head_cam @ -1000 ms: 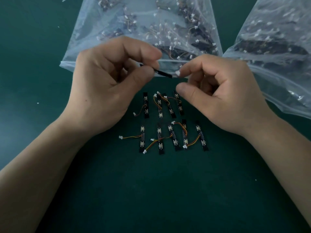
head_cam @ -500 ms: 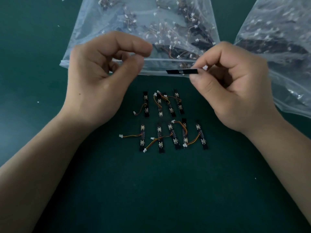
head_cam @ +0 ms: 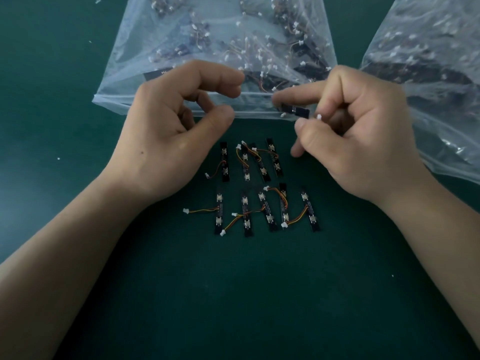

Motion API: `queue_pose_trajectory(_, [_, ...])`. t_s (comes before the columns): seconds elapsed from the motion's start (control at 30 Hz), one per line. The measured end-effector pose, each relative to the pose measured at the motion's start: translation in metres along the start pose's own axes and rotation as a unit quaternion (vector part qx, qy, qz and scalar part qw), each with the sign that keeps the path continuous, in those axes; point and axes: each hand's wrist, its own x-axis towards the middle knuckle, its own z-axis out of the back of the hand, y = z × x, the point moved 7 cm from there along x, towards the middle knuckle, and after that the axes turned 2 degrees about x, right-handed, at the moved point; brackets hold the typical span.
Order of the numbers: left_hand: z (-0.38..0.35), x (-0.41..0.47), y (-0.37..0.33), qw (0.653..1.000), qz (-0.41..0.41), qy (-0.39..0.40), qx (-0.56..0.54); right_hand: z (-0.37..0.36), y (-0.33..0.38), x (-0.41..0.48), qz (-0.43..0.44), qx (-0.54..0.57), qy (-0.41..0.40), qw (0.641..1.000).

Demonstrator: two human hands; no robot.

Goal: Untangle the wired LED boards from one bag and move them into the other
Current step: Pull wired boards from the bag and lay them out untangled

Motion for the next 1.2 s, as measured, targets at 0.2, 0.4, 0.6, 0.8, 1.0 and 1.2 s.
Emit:
queue_pose_trajectory(0.2, [-0.001,-0.001,-0.001,1.0,0.008,0.006,0.011,0.001,0.0,0.0,0.001,0.008,-0.008,1.0])
queue_pose_trajectory(0.4, [-0.003,-0.001,-0.003,1.0,0.016,0.011,0.021,0.005,0.005,0.003,-0.021,-0.065,-0.003,0.998])
queue_pose_trajectory(0.6, [-0.004,-0.002,-0.001,0.999,0.023,0.022,0.032,0.009,0.003,-0.015,-0.031,-0.147,0.006,0.989])
queue_pose_trajectory(0.8, [-0.009,-0.003,-0.007,0.997,0.032,0.055,0.048,0.016,0.0,-0.018,-0.016,-0.115,-0.002,0.993])
queue_pose_trajectory(1.0, [-0.011,-0.005,-0.011,0.993,0.019,0.069,0.095,0.011,0.005,-0.019,0.023,-0.131,0.048,0.99])
queue_pose_trajectory(1.2, [-0.011,-0.005,-0.012,0.991,0.021,0.075,0.112,0.009,-0.002,-0.021,0.007,-0.102,0.048,0.994])
